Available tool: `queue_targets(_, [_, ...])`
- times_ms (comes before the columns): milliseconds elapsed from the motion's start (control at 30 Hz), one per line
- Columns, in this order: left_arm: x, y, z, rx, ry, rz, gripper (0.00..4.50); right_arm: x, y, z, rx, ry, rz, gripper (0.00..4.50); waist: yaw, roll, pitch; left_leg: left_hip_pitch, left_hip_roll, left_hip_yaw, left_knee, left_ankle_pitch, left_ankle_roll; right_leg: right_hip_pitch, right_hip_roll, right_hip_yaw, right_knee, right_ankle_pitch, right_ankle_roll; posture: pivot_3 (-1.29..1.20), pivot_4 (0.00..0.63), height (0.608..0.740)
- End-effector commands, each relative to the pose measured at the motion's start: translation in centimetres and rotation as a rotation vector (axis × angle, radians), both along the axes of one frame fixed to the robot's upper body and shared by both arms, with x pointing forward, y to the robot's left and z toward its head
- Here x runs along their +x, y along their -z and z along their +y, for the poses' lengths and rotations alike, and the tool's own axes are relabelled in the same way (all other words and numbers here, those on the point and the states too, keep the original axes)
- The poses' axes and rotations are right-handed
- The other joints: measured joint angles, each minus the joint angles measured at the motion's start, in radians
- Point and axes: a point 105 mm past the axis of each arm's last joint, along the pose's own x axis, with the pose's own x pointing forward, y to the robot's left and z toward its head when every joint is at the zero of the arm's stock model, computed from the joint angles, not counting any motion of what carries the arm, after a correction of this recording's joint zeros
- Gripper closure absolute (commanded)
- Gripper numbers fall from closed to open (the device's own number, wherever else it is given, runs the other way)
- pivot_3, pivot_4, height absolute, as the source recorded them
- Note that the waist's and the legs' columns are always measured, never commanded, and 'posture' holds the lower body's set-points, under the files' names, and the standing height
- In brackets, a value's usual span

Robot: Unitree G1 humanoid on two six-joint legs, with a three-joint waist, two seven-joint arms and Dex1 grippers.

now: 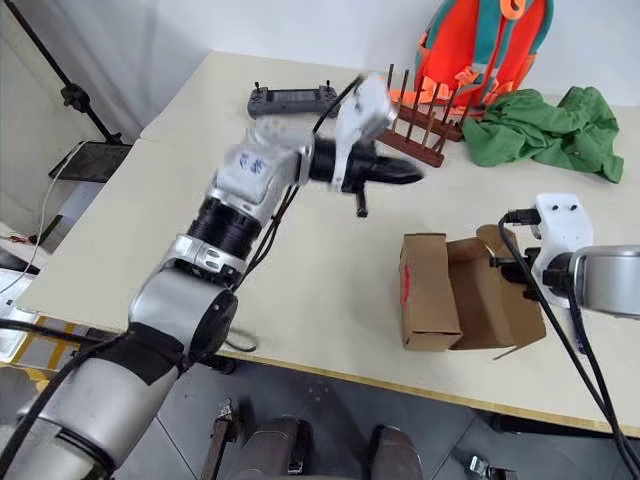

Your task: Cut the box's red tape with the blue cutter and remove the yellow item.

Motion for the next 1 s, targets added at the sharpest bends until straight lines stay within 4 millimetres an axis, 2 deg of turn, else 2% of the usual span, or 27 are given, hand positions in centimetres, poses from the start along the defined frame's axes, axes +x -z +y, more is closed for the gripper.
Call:
queue_targets(33, [-2.3,2.3,-1.1,0.129,0.142,-0.053,4.50,0.2,-1.2,-0.4,-0.026,-0.002,-0.018,4.49,-0.001,0.000,0.000,0.000,0.000,0.000,0.000,0.000,0.000,0.000,0.000,0.000,0.000,0.000,0.000,0.00,0.150,0.740])
queue_targets(200, [-2.8,5.3,-1.1,0.280,0.212,-0.153,4.50,0.4,-2.0,-0.2,-0.041,-0.009,-0.034,4.49,-0.004,0.001,0.000,-0.001,0.001,0.002,0.001,0.000,0.000,-0.002,0.000,0.001,0.000,0.000,0.000,0.00,0.150,0.740])
queue_targets(533, [-2.3,8.7,-2.1,0.387,0.242,-0.293,4.50,0.5,-3.1,0.9,-0.034,-0.052,-0.075,4.49,0.001,0.001,0.000,-0.001,0.001,0.002,0.001,0.000,0.000,-0.002,0.000,0.002,0.000,0.000,0.000,0.00,0.150,0.740])
queue_targets(667, [-1.6,10.3,-1.1,0.472,0.244,-0.335,4.50,0.4,-3.6,1.1,-0.039,-0.066,-0.091,4.49,-0.002,0.001,0.000,0.000,0.001,0.002,0.001,0.000,0.000,-0.002,0.000,0.002,0.001,0.000,0.000,0.00,0.150,0.740])
queue_targets(1000, [0.1,12.2,2.5,0.584,0.179,-0.369,4.50,0.0,-5.3,0.4,-0.055,-0.054,-0.135,4.49,-0.003,0.001,0.000,0.002,0.002,0.002,0.005,0.000,0.000,0.001,0.000,0.003,0.004,0.000,-0.001,0.00,0.150,0.740])
